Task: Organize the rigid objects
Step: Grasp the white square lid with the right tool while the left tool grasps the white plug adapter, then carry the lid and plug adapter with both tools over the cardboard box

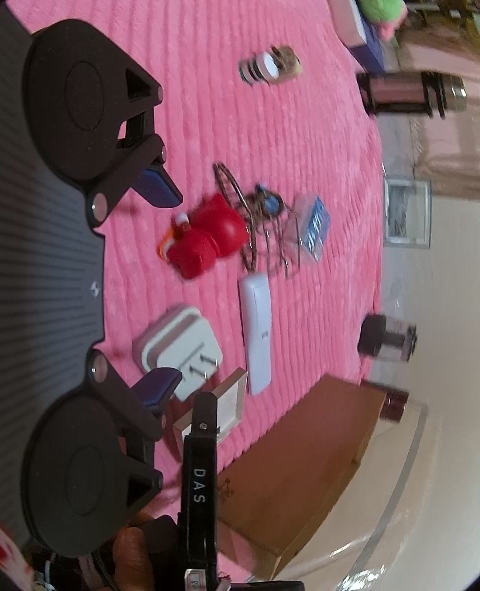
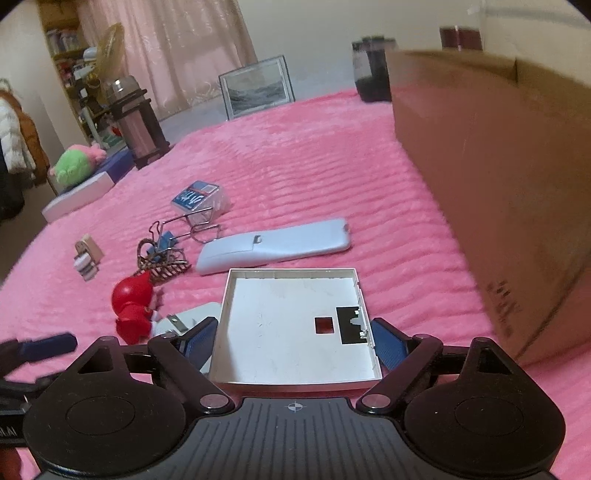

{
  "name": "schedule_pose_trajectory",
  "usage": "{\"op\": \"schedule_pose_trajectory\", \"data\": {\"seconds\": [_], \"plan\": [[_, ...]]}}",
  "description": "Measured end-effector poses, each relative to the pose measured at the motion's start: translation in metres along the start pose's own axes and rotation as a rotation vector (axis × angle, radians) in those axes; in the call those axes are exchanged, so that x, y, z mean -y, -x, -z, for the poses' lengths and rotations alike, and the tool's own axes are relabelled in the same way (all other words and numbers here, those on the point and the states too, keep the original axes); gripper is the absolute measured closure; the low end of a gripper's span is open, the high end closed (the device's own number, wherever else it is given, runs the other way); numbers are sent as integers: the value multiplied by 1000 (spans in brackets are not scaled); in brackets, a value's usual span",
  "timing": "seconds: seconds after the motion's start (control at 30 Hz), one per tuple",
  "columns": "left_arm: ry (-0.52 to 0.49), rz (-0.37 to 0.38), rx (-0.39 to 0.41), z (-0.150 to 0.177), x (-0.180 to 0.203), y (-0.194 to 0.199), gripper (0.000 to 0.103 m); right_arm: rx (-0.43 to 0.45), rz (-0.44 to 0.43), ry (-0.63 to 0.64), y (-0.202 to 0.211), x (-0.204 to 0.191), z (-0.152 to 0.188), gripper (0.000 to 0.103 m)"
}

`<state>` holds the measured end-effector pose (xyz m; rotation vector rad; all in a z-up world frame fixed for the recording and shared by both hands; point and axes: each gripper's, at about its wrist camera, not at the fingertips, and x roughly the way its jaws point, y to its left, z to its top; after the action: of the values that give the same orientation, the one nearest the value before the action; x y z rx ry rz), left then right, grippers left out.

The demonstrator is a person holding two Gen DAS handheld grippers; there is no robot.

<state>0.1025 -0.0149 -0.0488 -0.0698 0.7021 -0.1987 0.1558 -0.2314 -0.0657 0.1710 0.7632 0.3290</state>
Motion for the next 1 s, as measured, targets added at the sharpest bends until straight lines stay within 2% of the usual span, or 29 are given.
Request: {"op": "schedule_pose_trajectory", "data": {"seconds": [0.17, 0.33, 0.5, 0.6, 0.7, 0.77, 0.9, 1.0], "plan": [[-155, 96, 19, -4, 21, -12, 15, -4, 34, 73, 7, 9, 6, 18], [-338, 181, 23, -11, 37, -29, 19, -7, 31, 89, 11, 17, 12, 18], [-484, 266, -48, -17, 39, -52, 26, -6, 27, 112, 12, 17, 14, 18], [-529, 301, -105, -23, 39, -67, 26, -8, 26, 119, 12, 19, 14, 18], [-551, 312, -156, -27, 38, -80, 33, -9, 29, 127, 12, 18, 15, 18], [-574, 332, -176, -28, 40, -85, 37, -11, 33, 136, 12, 17, 16, 18], [-637, 331, -196, -26, 44, -88, 38, -13, 36, 147, 11, 17, 16, 18], [-629, 314, -204, -24, 45, -87, 39, -12, 39, 153, 11, 16, 17, 18]]}}
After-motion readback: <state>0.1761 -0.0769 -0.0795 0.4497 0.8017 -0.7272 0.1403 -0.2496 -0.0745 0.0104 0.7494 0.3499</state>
